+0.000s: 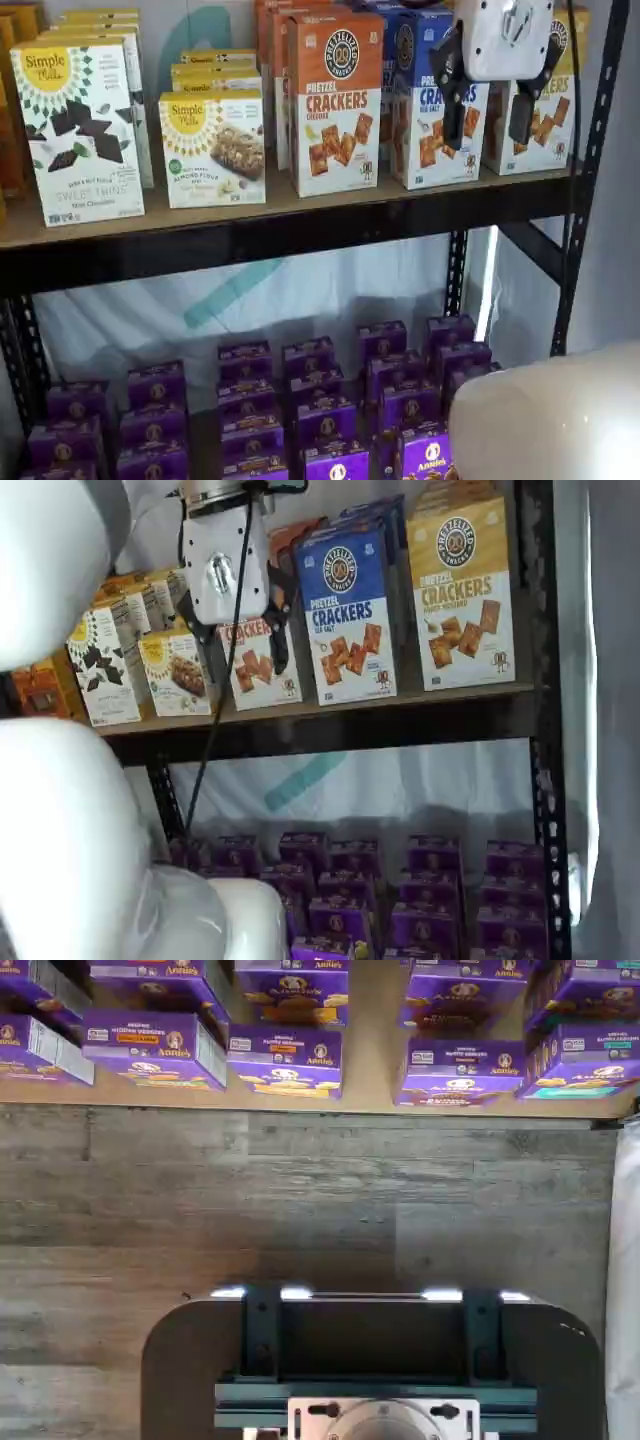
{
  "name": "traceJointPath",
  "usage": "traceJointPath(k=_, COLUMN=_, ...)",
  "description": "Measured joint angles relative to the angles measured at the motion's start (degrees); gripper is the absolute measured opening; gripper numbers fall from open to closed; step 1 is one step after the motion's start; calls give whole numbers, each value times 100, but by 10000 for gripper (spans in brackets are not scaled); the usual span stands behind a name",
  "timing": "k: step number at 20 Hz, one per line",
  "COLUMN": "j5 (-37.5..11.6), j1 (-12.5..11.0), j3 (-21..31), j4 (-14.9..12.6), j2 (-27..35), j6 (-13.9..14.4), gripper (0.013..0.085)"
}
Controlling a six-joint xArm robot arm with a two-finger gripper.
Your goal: Retrieve the yellow and white box located on the top shelf, the sixth one from the left
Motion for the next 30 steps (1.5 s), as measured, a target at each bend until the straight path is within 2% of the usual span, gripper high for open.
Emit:
traceJointPath(k=1, j5=3, j1=-49, j3=0, j4=58, j2=0, j6=-26, gripper=850)
traceJointPath(k=2, j5=5, j1=-247, j3=9, j4=267, j2=-6, j6=-117, gripper=850)
traceJointPath(k=3, j5=-4, j1=-324, j3=20, j4=366, j2=-16, j6=-157, gripper=850)
traceJointPath(k=6, j5=-26, j1=-333, j3=37, j4=422, j2=-30, j6=-158, gripper=850)
traceJointPath(k=9, j5=-67, j1=-242, j3=62, j4=329, j2=-38, j6=-114, gripper=850)
traceJointPath(k=11, j5=-156, j1=-135, j3=93, j4=144, j2=-48, j6=-87, gripper=850)
traceJointPath(k=13, j5=-264, j1=-123, j3=112, j4=-67, j2=-14, j6=-157, gripper=850)
traceJointPath(k=16, j5=-501, j1=-444, j3=126, j4=-274, j2=114, j6=-531, gripper=850)
traceJointPath(k=18, j5=-633, j1=-628, j3=135, j4=-312, j2=162, j6=-723, gripper=850)
traceJointPath(k=25, j5=-1188, j1=-1736, j3=-17, j4=-367, j2=611, j6=-1821, gripper=850)
traceJointPath(k=30, j5=-1538, j1=-2307, j3=-136, j4=-286, j2=912, j6=-2362, gripper=850)
